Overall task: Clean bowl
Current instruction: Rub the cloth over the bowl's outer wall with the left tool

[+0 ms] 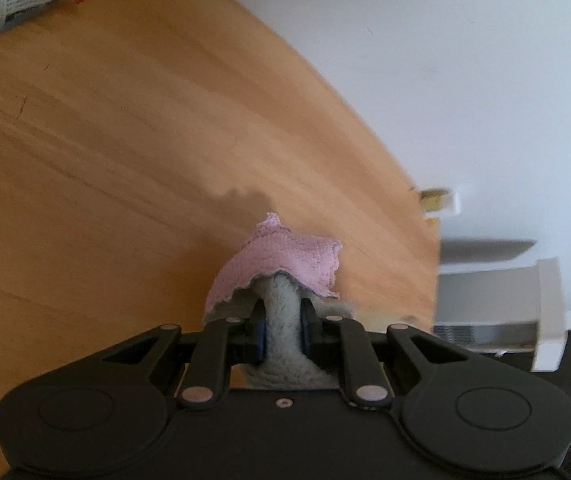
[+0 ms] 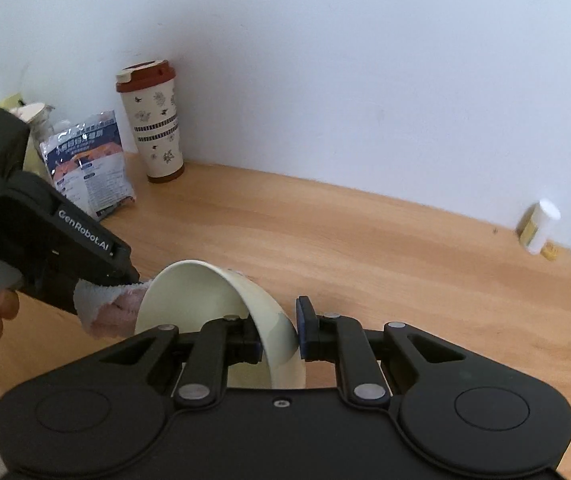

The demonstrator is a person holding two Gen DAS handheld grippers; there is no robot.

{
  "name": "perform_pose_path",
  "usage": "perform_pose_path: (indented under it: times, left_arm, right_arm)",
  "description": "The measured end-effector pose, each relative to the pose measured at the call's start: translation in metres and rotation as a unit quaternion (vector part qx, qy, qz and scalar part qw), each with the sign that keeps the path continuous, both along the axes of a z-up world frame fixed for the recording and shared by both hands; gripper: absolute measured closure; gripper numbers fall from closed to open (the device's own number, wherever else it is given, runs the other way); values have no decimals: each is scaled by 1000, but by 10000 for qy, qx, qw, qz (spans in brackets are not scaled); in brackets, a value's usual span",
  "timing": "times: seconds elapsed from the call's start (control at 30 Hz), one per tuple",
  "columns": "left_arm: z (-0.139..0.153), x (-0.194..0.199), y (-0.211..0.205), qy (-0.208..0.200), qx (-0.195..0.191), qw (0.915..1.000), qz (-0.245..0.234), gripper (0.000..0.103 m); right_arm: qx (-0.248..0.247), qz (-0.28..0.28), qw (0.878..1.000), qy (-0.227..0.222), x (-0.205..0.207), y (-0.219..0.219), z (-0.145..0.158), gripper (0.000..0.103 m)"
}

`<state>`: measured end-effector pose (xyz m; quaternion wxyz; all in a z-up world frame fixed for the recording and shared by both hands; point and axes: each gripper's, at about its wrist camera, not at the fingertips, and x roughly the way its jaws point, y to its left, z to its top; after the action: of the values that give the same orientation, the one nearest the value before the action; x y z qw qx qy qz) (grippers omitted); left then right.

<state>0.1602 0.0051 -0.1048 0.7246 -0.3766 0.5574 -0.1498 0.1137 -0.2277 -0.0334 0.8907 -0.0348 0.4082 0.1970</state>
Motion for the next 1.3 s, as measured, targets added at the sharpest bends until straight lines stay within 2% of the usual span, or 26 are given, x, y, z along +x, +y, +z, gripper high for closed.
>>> perform_pose_path:
  times: [0.1,0.2,0.33,0.43,0.53,0.83,1.1,1.3]
  left_arm:
    - [10,5,-6,-141,-36,9998,-132,89]
    - [23,6,-15,-389,-17,9986,-350,89]
    - [38,5,-27,-737,165,9950,-649,88]
    - [41,4,-24,-866,227,9937,-678,88]
    - [37,4,-20,-795,381,9941,-637,88]
    - [20,2,-5,-400,385,9978,-373,88]
    - [11,0,-6,-189,580,9977,-309,88]
    - [7,2,-8,22,411,9989,-206,89]
  right_arm:
    - [123,66,9998,104,-4,1,-6,85]
    - [30,237,9996,126,-2,15,-10,85]
    - [14,322,9994,151,-11,18,-10,85]
    - [2,339,9994,69,-18,18,-7,85]
    - [-6,368,9993,-6,-20,17,-3,84]
    - [-13,256,9997,6,-28,16,0,83]
    - [86,83,9999,8,-34,11,3,83]
    - [141,42,9998,141,-30,12,-1,83]
